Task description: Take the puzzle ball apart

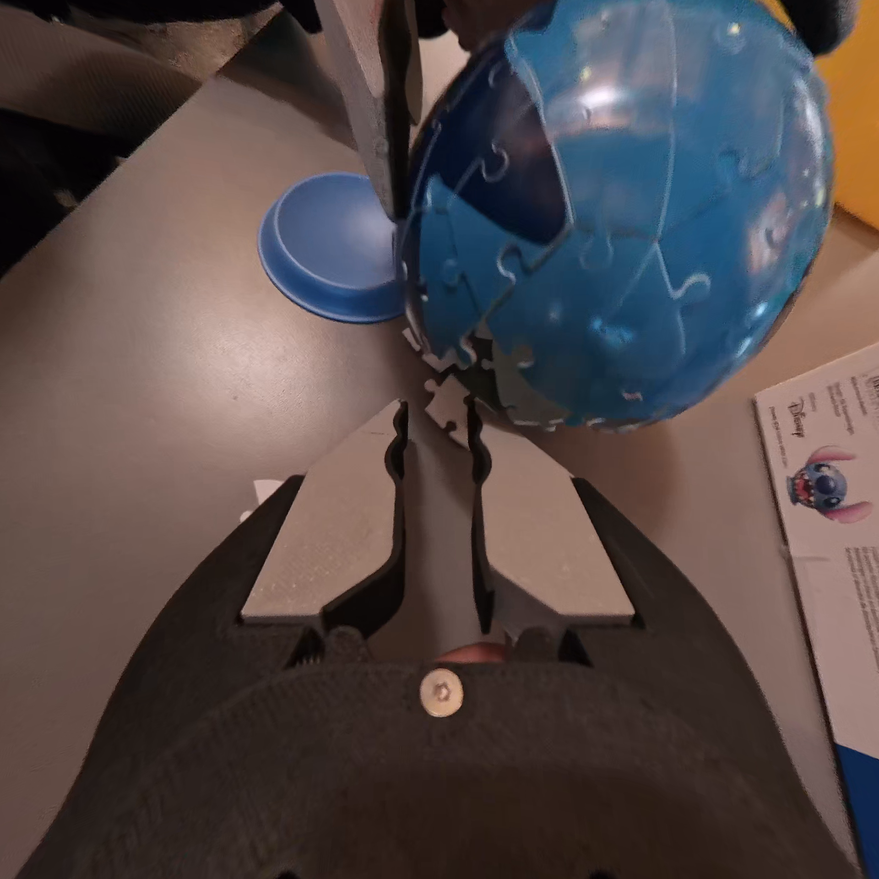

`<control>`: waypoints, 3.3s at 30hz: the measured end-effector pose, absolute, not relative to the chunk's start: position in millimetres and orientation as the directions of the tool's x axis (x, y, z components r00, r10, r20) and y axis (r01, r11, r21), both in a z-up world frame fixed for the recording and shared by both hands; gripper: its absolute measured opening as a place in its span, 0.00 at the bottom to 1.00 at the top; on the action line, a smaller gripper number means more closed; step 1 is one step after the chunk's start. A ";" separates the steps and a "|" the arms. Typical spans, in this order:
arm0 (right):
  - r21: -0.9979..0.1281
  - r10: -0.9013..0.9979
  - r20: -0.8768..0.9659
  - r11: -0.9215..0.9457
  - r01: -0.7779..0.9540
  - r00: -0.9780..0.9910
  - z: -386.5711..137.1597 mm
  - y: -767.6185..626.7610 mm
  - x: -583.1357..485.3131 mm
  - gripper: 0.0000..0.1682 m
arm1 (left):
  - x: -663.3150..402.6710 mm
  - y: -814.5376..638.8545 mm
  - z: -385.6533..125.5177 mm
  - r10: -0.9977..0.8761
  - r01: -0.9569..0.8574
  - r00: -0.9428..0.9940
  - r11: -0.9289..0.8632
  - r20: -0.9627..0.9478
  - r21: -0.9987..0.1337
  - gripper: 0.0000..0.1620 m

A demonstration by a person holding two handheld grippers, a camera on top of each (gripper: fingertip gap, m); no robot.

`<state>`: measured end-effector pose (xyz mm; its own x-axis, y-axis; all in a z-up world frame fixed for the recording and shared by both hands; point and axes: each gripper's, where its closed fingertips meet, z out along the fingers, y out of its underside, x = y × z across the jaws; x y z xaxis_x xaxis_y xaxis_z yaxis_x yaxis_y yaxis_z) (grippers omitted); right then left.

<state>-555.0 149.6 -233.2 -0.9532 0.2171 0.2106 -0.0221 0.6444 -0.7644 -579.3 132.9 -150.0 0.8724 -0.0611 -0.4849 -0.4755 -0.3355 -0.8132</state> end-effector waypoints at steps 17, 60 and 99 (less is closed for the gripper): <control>-0.736 0.215 0.168 0.676 0.022 -0.962 -249.1 152.9 -566.3 0.20 | -601.4 139.3 -148.1 -0.055 -0.451 0.888 -0.309 -0.457 -0.838 0.59; -0.741 0.255 0.169 0.670 0.048 -0.952 -248.4 150.9 -563.5 0.00 | -578.1 132.9 -149.8 0.067 -0.587 0.764 -0.340 -0.642 -0.735 0.55; -0.757 0.336 0.322 0.653 -0.027 -0.885 -229.0 139.4 -574.0 0.13 | -575.8 129.5 -142.7 0.141 -0.552 0.791 -0.254 -0.595 -0.794 0.49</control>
<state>-574.0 139.4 -229.0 -0.8853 0.3358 0.3216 -0.0271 0.6532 -0.7567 -575.8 129.5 -142.7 0.7911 0.1414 -0.5951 -0.5522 -0.2536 -0.7942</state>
